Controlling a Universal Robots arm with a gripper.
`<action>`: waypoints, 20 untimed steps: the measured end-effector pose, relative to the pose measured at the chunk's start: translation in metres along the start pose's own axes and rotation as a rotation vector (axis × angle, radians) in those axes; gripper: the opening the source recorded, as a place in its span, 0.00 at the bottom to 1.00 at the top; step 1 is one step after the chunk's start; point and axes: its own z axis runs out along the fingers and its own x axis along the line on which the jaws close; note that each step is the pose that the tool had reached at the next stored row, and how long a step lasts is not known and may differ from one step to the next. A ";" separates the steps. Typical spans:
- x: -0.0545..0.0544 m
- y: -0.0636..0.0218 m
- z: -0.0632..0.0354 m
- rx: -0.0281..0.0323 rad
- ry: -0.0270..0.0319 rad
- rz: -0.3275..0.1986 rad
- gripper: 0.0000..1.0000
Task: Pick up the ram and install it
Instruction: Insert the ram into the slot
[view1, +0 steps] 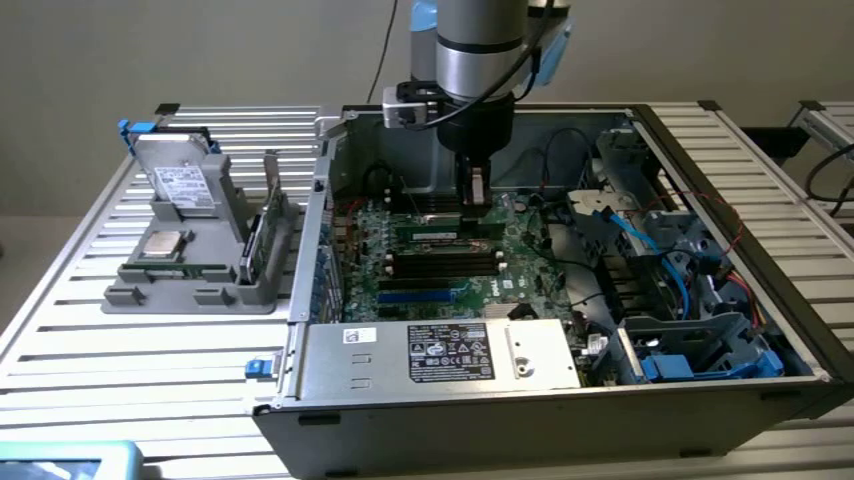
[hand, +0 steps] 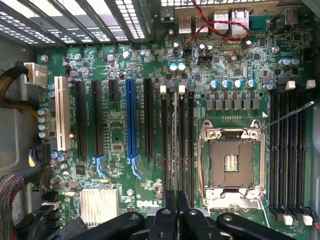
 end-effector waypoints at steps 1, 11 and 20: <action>0.000 0.0000 0.0003 0.0000 -0.0002 0.000 0.12; 0.002 0.0002 0.0025 0.0001 0.0040 0.000 0.12; 0.004 0.0002 0.0040 -0.0051 0.0046 -0.002 0.12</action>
